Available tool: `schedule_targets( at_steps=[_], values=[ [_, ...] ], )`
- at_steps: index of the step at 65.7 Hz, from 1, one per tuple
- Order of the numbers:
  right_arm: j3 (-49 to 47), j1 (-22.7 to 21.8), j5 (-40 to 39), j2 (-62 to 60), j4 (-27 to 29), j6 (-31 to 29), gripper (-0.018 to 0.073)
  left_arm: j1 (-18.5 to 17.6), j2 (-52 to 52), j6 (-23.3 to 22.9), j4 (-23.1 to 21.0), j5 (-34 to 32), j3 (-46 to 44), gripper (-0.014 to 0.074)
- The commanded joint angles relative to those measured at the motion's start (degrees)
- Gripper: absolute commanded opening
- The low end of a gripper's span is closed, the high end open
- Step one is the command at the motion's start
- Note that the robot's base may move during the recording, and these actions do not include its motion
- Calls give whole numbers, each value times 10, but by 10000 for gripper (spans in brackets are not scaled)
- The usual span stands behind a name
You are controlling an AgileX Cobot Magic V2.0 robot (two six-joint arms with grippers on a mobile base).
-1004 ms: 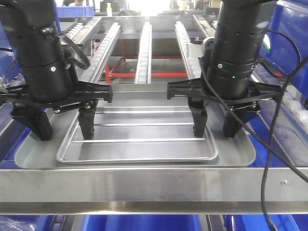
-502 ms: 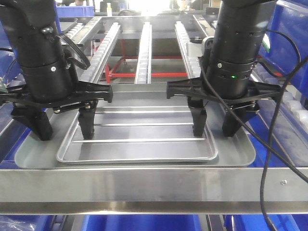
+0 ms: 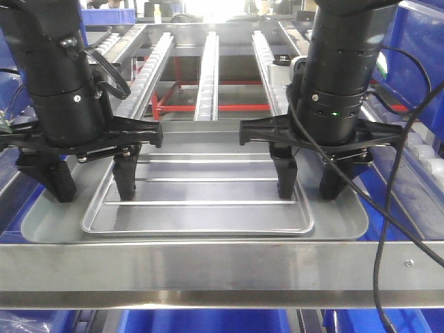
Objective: Grab silver tray and place in blue box
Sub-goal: 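Close both grippers on the tray's opposite side rims, then lift the silver tray off the rack with both grippers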
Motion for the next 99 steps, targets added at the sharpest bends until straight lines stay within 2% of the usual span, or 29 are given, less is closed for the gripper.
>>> schedule_targets(
  at_steps=[1,6,10,19,23,66,85,99],
  values=[
    [-16,0,-12,-25,-5,-1,435,-5,-20,-6,2,-2,-13,334],
    [-16,0,-11,-25,-5,-1,417,-5,-20,-6,2,-2,-13,247],
    [-16,0,-9,-25,-5,-1,358,-5,-20,-6,2,-2,-13,169],
    [-16,0,-3,-25,-5,-1,122,-5,-20,-6,2,-2,-13,-22],
    [-16,0,-3,-25,-5,-1,45,-5,-20,-6,2,-2,-13,-6],
    [-23,0,8,-25,-5,-1,57,-5,-20,-6,6,-2,-14,-7],
    [-77,1,55,-71,-5,-1,57,-5,-78,-6,19,63,-51,-7],
    [-62,30,74,-133,-6,10,57,-6,-135,-6,3,103,-51,-7]
  ],
)
